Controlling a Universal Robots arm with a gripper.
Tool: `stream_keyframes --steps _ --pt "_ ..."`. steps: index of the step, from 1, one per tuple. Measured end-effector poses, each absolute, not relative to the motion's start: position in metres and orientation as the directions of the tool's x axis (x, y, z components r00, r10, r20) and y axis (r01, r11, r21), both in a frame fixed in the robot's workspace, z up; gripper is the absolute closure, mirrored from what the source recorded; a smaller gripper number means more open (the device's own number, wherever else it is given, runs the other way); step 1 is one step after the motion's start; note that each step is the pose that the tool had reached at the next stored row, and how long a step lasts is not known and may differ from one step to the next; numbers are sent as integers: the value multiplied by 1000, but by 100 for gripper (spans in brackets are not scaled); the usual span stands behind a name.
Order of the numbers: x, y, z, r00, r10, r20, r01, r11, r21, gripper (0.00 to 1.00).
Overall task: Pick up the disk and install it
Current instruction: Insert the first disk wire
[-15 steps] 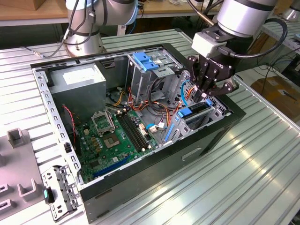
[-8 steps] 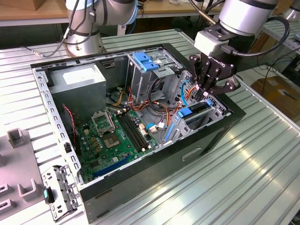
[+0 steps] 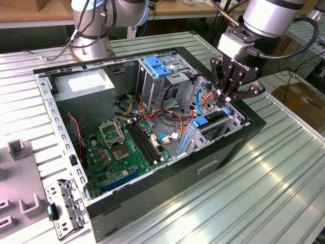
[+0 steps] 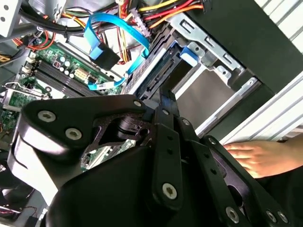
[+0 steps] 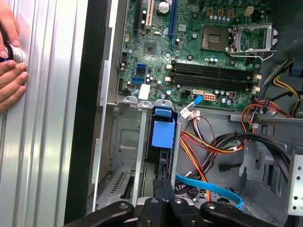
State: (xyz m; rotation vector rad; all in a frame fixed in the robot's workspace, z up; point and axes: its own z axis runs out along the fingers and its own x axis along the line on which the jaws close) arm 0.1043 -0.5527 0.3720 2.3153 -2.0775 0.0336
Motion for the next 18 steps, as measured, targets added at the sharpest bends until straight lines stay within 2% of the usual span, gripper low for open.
stream_keyframes --steps 6,18 --pt "105 -553 376 208 -978 37 -978 -207 8 89" --pt "120 -552 378 233 -972 36 -973 -232 10 89"
